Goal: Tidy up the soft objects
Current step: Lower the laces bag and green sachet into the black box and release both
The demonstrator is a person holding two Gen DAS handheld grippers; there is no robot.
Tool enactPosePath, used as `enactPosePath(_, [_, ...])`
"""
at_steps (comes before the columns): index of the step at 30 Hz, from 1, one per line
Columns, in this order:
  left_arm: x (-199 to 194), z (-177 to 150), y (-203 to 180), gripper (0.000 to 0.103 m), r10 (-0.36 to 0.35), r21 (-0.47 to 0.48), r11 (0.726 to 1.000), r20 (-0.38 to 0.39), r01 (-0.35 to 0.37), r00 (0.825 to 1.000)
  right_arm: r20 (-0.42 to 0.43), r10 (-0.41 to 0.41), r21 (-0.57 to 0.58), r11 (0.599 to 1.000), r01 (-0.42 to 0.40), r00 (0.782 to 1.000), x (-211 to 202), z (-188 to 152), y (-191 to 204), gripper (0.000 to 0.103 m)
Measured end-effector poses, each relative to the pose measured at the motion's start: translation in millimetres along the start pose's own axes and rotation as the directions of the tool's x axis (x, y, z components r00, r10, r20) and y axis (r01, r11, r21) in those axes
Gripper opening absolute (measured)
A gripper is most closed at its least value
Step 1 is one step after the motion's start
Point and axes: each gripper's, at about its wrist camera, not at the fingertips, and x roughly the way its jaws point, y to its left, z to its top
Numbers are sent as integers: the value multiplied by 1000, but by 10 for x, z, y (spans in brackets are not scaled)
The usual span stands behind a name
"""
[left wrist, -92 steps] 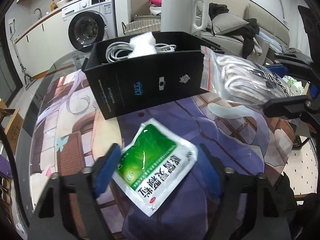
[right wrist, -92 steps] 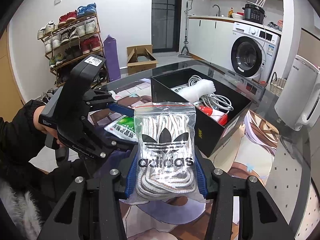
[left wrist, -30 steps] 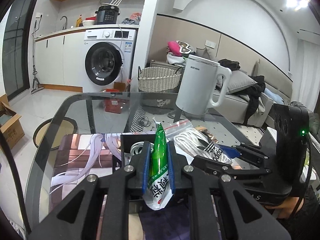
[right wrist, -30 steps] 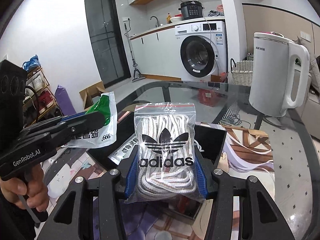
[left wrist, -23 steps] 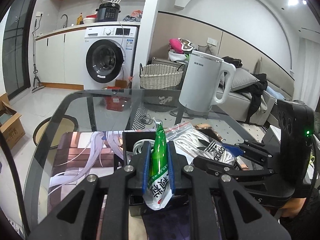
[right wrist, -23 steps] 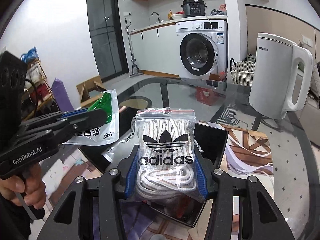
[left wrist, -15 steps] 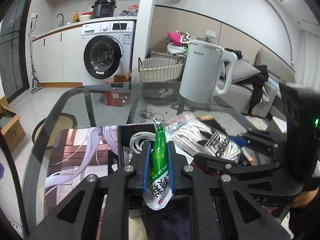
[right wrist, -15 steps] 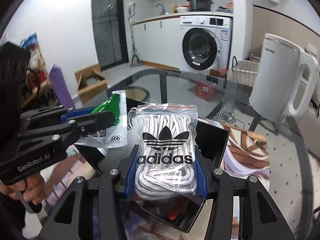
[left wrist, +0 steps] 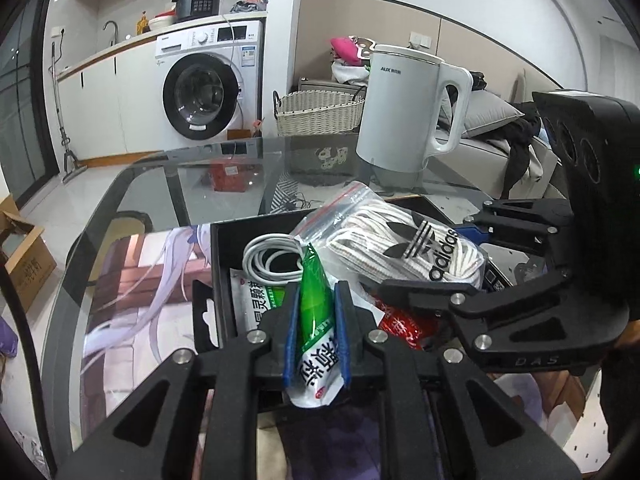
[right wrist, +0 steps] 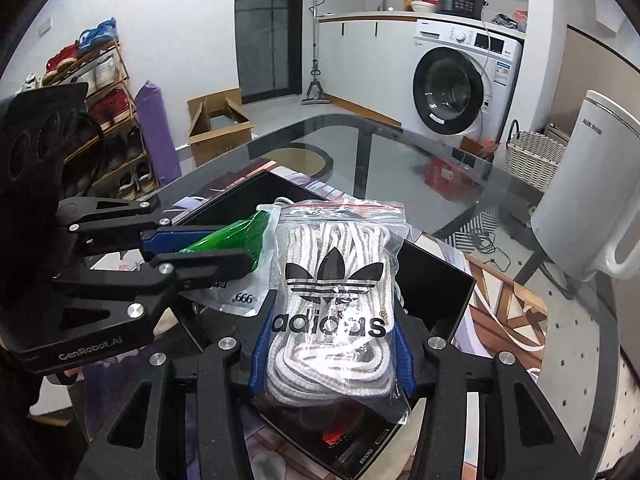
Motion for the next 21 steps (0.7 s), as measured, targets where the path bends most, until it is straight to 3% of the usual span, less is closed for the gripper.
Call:
enactPosePath(4, [-9, 2, 3, 15, -4, -7, 1000, -5, 4, 1000, -2, 22, -16, 1000, -22, 1000, -12, -11, 4, 50])
enactPosePath(7, [-20, 9, 64, 19, -6, -31, 999, 12, 6, 1000, 24, 36, -17, 999, -36, 999, -100, -21, -32, 57])
enactPosePath(9, [-30, 14, 95, 19, -7, -41, 999, 19, 8, 1000, 53, 54, -16, 998, -53, 997, -200, -28, -37, 69])
enactPosePath(13, [-34, 27, 98, 19, -4, -36, 999, 23, 5, 1000, 111, 58, -39, 998, -54, 992, -463, -63, -37, 73])
enactPosePath(18, [-13, 50, 99, 19, 8, -35, 999, 30, -7, 1000, 137, -31, 27, 999, 27, 990, -596, -85, -161, 73])
enactPosePath(21, [13, 49, 94, 20, 9, -30, 1000, 25, -9, 1000, 80, -90, 58, 995, 85, 993, -464, -99, -253, 74])
